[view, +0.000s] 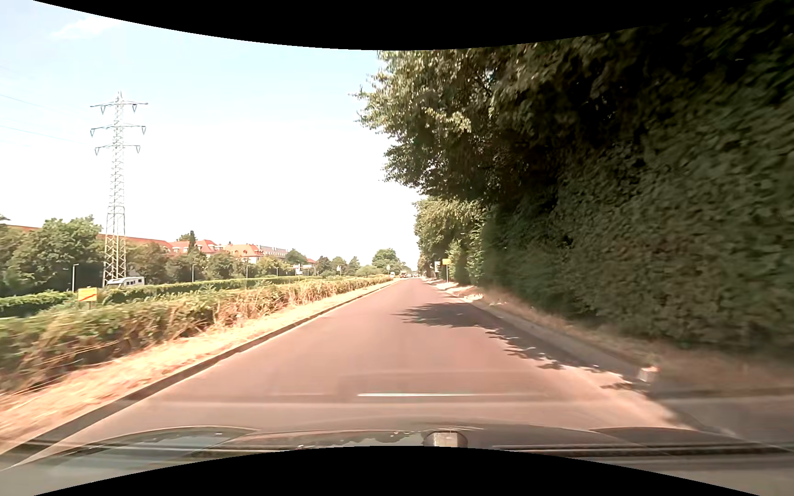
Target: Follow the waypoints while adhering to traffic rules and regulations
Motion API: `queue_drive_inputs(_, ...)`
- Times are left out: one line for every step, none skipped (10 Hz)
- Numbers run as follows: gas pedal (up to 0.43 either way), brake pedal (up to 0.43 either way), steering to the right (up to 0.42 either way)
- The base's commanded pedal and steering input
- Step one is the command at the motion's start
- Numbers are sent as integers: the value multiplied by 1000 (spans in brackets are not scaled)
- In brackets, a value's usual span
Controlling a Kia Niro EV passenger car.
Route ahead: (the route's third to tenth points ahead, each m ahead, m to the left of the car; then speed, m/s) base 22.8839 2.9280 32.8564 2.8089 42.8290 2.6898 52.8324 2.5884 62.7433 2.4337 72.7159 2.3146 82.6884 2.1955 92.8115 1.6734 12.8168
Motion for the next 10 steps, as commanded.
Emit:
queue_drive_inputs(87,0,-1)
queue_drive_inputs(87,0,0)
queue_drive_inputs(87,0,0)
queue_drive_inputs(87,0,0)
queue_drive_inputs(87,0,0)
queue_drive_inputs(87,0,1)
queue_drive_inputs(87,0,1)
queue_drive_inputs(87,0,1)
queue_drive_inputs(87,0,0)
queue_drive_inputs(87,0,1)
